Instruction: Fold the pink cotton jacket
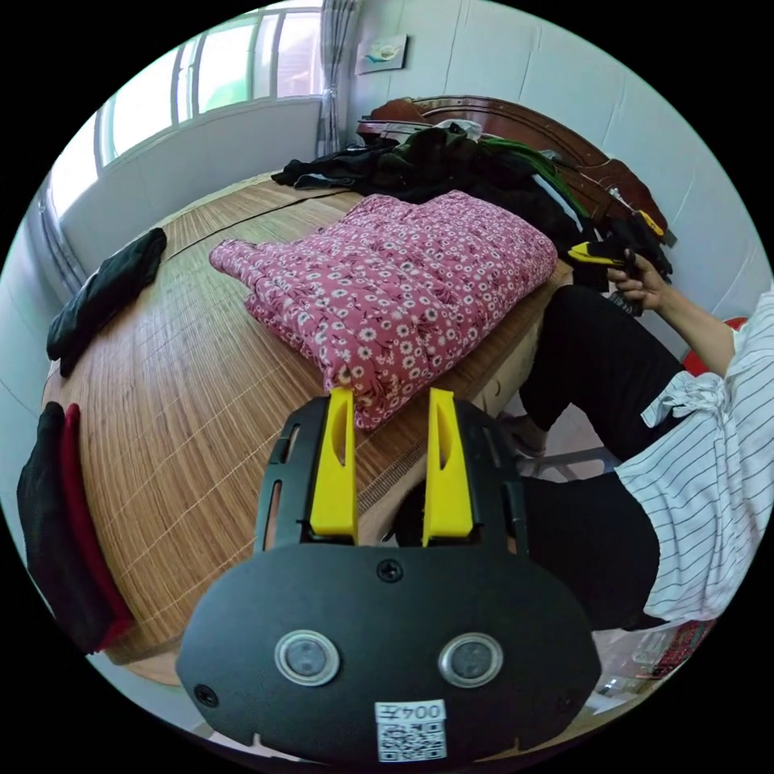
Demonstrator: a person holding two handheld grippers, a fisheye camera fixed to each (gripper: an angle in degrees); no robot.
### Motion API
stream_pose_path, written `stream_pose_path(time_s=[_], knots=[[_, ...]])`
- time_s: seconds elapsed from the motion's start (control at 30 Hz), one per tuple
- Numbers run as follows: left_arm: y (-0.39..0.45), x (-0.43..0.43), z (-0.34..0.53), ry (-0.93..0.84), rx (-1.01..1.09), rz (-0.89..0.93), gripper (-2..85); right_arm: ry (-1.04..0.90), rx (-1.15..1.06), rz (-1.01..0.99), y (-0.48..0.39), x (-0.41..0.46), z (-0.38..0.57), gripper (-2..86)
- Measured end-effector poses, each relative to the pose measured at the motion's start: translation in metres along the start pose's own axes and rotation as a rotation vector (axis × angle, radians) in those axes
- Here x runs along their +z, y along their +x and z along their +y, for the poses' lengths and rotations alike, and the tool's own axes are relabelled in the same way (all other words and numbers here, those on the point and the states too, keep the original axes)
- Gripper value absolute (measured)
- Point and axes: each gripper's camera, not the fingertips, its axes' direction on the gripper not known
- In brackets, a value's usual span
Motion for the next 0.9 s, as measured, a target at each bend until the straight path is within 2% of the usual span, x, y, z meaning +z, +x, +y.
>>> stream_pose_path(time_s=[0.1, 0.17, 0.3, 0.47, 0.7, 0.73, 0.83, 0.9], knots=[[-0.004, -0.002, -0.003, -0.049, 0.040, -0.013, 11.0, -0.058, -0.059, 0.190, -0.027, 0.039, -0.028, 6.9], [-0.010, -0.001, -0.005, -0.088, 0.055, -0.013, 9.1, -0.073, 0.001, 0.267, -0.021, 0.065, -0.041, 5.6], [-0.013, 0.006, -0.006, -0.172, 0.108, 0.010, 7.5, -0.058, 0.135, 0.184, 0.004, 0.073, -0.044, 2.6], [-0.012, 0.000, -0.009, -0.148, 0.130, 0.004, 6.7, -0.037, 0.178, 0.126, 0.015, 0.070, -0.043, -0.4], [-0.014, -0.022, 0.001, -0.083, 0.144, -0.040, 2.4, -0.034, 0.204, 0.146, 0.017, 0.072, -0.045, -0.6], [-0.028, -0.028, 0.010, -0.074, 0.101, -0.016, 1.8, -0.036, 0.210, 0.143, 0.018, 0.073, -0.046, -0.6], [-0.057, -0.026, 0.036, -0.150, -0.031, -0.094, 1.2, -0.042, 0.211, 0.154, 0.017, 0.075, -0.047, -0.7], [-0.064, -0.031, 0.048, -0.110, -0.111, -0.038, 1.5, -0.041, 0.217, 0.142, 0.018, 0.075, -0.047, -0.7]])
